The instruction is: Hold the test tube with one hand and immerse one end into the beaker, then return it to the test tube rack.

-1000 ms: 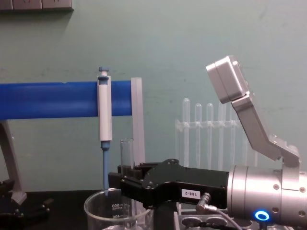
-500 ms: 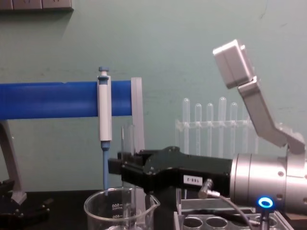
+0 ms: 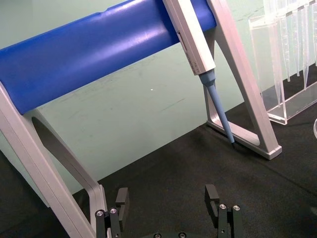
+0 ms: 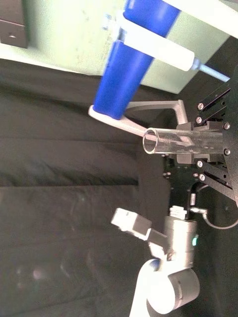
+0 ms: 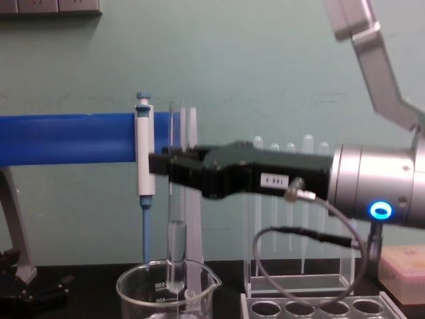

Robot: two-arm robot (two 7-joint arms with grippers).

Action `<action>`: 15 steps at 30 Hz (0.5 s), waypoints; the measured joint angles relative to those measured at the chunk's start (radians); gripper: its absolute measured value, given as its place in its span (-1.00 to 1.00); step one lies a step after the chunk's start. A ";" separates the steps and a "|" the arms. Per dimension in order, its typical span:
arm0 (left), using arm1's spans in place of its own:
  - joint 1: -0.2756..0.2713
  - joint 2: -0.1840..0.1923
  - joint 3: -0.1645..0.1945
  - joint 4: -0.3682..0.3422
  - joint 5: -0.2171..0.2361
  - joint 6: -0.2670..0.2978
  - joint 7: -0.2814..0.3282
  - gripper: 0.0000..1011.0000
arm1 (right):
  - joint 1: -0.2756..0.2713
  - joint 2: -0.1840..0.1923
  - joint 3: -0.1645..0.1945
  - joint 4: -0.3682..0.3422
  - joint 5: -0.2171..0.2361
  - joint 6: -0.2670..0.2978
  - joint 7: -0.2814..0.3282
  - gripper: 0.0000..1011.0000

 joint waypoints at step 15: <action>0.000 0.000 0.000 0.000 0.000 0.000 0.000 0.98 | -0.028 0.105 0.046 -0.169 0.045 0.061 -0.061 -0.52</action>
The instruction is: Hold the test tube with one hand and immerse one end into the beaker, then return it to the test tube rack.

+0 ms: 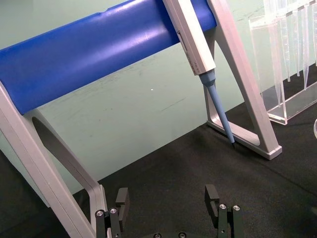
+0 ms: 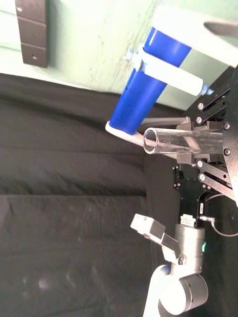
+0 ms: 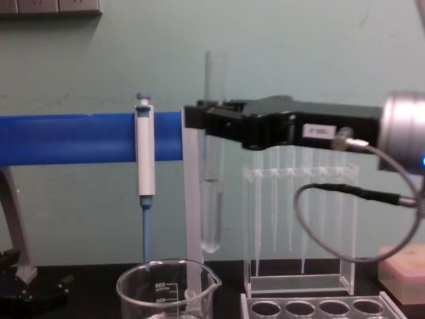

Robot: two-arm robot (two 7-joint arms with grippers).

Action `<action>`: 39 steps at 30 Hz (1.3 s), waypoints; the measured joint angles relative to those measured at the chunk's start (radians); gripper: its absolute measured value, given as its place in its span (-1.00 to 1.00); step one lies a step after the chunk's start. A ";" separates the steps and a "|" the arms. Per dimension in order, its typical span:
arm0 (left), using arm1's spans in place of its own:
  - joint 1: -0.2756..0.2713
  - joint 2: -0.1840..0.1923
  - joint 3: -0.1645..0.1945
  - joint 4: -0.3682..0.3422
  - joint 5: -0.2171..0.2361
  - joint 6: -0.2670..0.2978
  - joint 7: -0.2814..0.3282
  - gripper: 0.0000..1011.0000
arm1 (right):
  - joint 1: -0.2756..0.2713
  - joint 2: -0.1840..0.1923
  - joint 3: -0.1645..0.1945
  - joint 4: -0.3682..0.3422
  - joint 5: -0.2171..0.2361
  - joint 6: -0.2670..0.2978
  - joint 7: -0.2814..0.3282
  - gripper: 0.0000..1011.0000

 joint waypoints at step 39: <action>0.000 0.000 0.000 0.000 0.000 0.000 0.000 0.98 | -0.306 0.112 0.172 -0.088 -0.051 -0.138 -0.095 -0.52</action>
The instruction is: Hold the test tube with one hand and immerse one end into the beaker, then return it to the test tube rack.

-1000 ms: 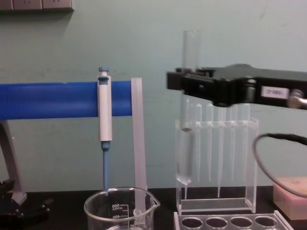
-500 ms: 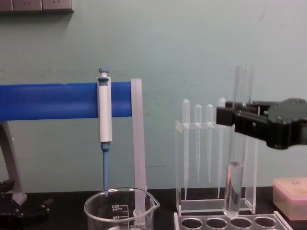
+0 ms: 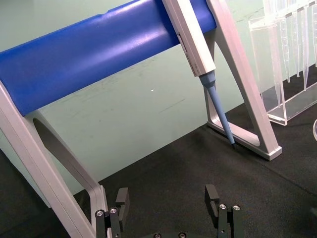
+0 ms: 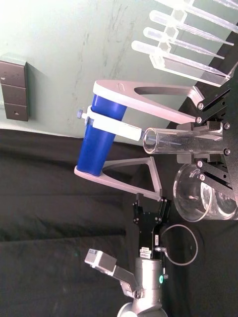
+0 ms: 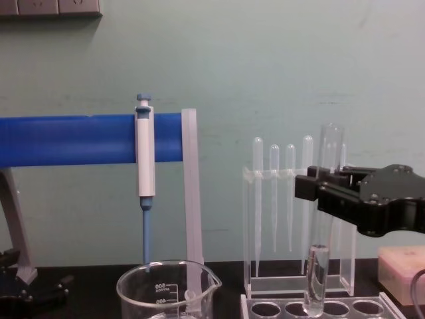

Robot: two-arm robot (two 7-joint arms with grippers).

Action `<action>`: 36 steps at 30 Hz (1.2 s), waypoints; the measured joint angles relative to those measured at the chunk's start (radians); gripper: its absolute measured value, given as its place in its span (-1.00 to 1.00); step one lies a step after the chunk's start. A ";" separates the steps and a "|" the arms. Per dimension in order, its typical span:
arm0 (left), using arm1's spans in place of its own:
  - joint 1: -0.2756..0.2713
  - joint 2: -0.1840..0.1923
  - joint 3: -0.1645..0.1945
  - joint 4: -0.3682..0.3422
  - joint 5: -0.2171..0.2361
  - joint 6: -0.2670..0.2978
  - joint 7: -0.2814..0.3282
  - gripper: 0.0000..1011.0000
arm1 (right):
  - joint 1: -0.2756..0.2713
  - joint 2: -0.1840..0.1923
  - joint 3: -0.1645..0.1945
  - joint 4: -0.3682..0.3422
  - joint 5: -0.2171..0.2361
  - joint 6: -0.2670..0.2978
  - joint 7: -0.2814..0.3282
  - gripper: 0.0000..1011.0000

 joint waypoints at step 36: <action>0.000 0.000 0.000 0.000 0.000 0.000 0.000 0.98 | 0.033 -0.090 -0.027 0.172 -0.030 -0.060 0.052 -0.52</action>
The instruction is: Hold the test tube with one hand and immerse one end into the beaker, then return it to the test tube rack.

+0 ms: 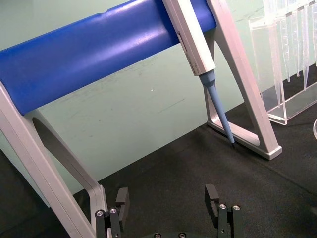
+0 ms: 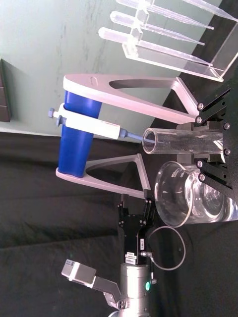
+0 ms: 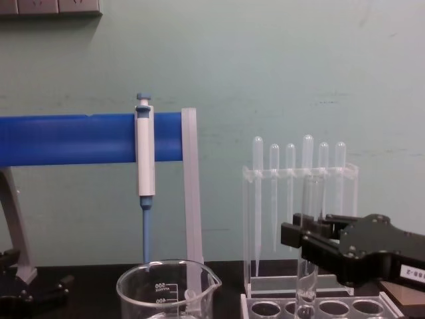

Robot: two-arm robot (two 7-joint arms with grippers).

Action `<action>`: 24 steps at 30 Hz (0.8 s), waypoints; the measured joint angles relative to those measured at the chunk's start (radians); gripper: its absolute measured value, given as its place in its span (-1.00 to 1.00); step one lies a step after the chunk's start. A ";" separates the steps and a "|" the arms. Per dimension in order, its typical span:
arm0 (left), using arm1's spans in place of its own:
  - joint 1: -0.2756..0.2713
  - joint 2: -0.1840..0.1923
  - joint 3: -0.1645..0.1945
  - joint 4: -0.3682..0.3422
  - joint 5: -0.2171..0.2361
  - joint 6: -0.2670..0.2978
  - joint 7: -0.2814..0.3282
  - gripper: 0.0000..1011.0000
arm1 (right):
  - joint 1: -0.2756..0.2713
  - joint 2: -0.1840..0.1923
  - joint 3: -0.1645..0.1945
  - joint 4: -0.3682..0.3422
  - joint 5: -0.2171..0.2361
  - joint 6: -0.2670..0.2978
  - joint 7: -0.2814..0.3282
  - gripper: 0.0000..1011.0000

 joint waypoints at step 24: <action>0.000 0.000 0.000 0.000 0.000 0.000 0.000 0.98 | -0.006 -0.019 -0.004 0.046 -0.015 -0.017 0.002 -0.52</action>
